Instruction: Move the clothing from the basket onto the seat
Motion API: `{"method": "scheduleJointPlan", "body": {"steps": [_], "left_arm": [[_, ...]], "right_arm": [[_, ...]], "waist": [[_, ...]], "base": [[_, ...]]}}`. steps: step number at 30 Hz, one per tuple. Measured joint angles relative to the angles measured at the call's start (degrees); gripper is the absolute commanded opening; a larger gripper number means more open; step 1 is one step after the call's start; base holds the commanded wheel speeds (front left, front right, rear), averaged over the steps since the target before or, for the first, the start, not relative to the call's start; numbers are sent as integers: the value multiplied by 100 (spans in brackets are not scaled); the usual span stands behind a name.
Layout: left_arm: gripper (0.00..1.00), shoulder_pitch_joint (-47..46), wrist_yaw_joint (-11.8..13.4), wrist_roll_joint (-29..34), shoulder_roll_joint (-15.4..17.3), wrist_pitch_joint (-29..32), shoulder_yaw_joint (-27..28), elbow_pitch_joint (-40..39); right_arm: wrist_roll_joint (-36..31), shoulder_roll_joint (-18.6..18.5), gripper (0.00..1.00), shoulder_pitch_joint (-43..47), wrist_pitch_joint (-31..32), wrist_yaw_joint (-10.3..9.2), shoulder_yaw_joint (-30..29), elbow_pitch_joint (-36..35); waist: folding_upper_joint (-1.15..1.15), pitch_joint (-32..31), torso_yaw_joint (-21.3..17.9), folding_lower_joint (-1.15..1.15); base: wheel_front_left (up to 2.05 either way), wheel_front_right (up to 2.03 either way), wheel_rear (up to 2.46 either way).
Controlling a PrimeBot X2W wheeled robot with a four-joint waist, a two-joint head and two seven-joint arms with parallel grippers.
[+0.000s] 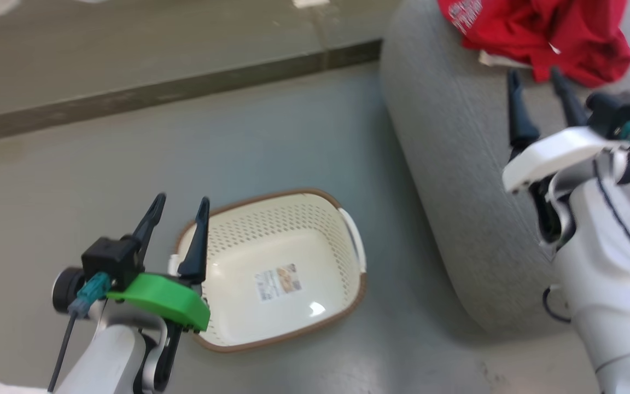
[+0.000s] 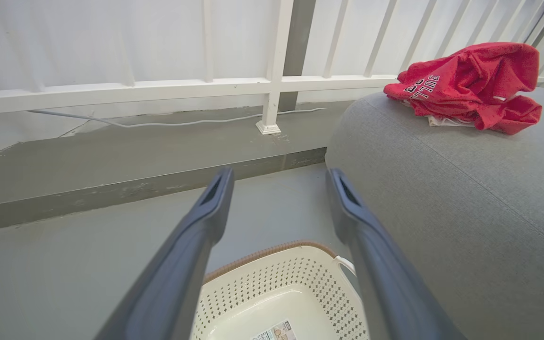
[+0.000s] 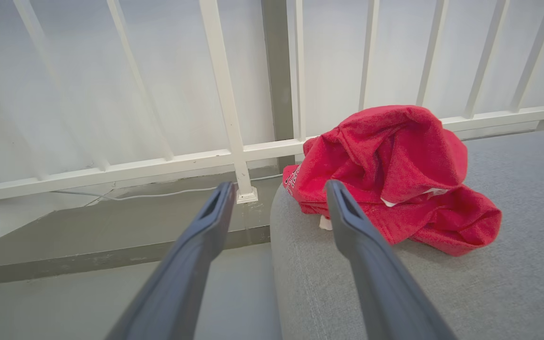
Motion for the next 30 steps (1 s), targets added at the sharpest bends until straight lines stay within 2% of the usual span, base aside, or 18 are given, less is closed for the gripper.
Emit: {"method": "scheduleJointPlan", "body": {"steps": [15,30], "left_arm": [[100,1087,132,-32,23,-99,793,132],[100,1897,178,175,-15,-100,1518,-492]], "right_arm": [[-57,312,100,1299,0,-67,177,-584],[-29,397,100,2382,1,-220,368,-1202]], "waist": [[0,-921,836,0],[0,-1374,1110,0]], "base": [[0,0,0],[0,0,0]]}}
